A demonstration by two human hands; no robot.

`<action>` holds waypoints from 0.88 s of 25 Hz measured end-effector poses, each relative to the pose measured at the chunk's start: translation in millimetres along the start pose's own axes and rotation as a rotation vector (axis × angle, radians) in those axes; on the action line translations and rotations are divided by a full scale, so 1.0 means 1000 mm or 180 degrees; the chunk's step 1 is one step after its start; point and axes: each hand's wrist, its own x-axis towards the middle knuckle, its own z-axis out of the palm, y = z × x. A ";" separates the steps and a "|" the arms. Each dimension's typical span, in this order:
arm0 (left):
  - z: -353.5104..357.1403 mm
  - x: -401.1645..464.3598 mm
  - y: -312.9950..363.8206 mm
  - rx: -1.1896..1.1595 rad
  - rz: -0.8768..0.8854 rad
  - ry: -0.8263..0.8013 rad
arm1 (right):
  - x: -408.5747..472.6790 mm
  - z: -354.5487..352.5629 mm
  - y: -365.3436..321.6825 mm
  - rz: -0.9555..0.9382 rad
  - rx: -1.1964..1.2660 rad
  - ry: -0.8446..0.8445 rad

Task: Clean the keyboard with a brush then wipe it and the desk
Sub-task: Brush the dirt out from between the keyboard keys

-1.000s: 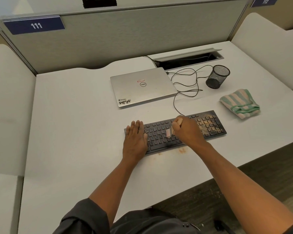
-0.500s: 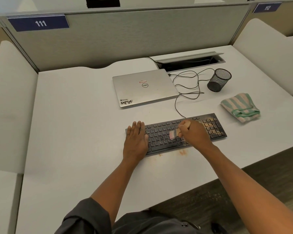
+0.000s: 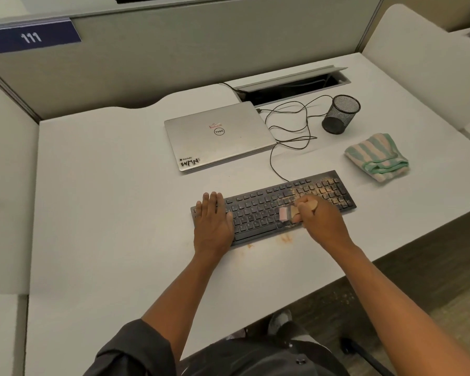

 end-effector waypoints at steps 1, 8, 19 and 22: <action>0.001 0.002 0.004 0.0000 0.0002 -0.0026 | -0.002 -0.001 -0.001 -0.0027 0.0160 -0.0053; 0.011 0.017 0.049 0.0083 0.0144 -0.0260 | -0.015 0.005 0.020 -0.0169 0.0094 -0.0395; 0.024 0.023 0.070 0.0234 0.0030 -0.0173 | 0.002 -0.018 0.040 -0.0034 0.0233 -0.0616; 0.025 0.024 0.070 0.0242 -0.0011 -0.0178 | 0.017 -0.033 0.050 -0.0087 -0.0266 -0.0265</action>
